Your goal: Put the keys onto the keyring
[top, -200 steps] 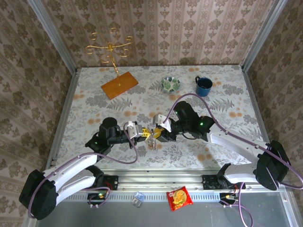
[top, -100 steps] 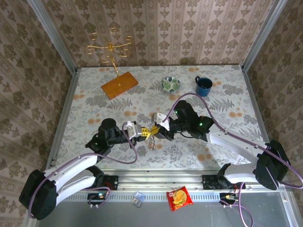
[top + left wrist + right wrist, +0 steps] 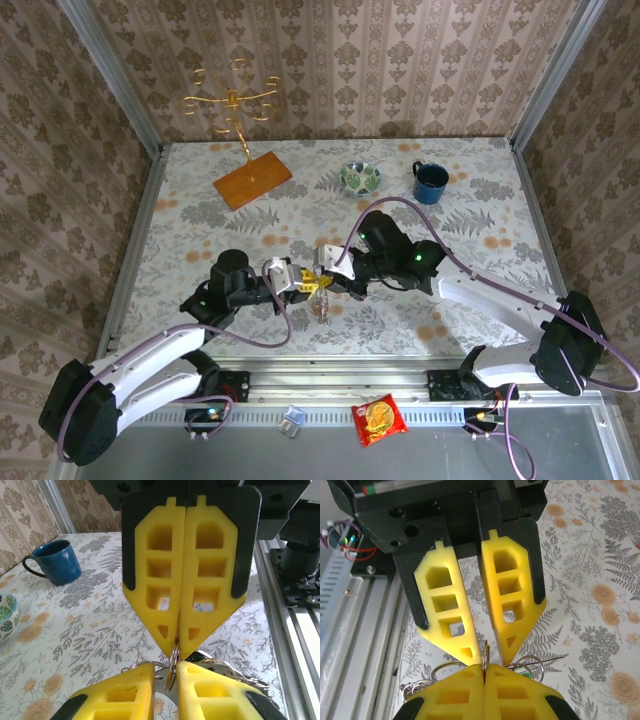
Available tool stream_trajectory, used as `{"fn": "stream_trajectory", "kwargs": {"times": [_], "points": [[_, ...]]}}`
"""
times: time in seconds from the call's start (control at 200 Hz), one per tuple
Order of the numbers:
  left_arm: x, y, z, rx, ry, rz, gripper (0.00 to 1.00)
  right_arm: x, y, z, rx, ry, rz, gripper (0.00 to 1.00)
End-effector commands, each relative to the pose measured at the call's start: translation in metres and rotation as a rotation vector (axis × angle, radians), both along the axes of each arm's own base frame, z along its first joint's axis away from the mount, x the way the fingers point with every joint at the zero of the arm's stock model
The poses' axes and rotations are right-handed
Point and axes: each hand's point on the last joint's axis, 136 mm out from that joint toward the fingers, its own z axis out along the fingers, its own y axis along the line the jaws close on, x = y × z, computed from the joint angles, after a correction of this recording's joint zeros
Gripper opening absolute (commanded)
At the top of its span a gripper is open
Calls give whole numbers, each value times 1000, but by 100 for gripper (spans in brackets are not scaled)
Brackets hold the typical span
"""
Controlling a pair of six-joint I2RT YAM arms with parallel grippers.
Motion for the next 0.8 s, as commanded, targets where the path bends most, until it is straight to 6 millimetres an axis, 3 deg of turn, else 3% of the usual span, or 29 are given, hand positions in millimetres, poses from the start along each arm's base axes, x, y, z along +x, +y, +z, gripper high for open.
{"fn": "stream_trajectory", "kwargs": {"times": [0.0,0.07,0.165,0.21,0.3,0.365,0.47,0.795], "points": [[3,-3,7,39,-46,-7,17,-8,1,3,-66,-35,55,0],[3,-5,9,39,-49,-17,14,-12,5,7,-70,-44,76,0],[2,-8,9,39,-54,-29,0,-16,12,18,-48,-50,98,0],[2,-8,9,39,-54,-33,0,-14,13,24,-25,-53,85,0],[1,-7,11,26,-66,-33,0,-8,9,28,39,-40,40,24],[1,-7,13,1,-73,-26,0,-3,1,26,96,-2,5,29],[-1,-7,19,-51,-72,-27,0,1,-8,21,134,32,-26,29],[-8,-9,21,-94,-63,-61,0,3,-8,8,137,28,-23,29]]}}
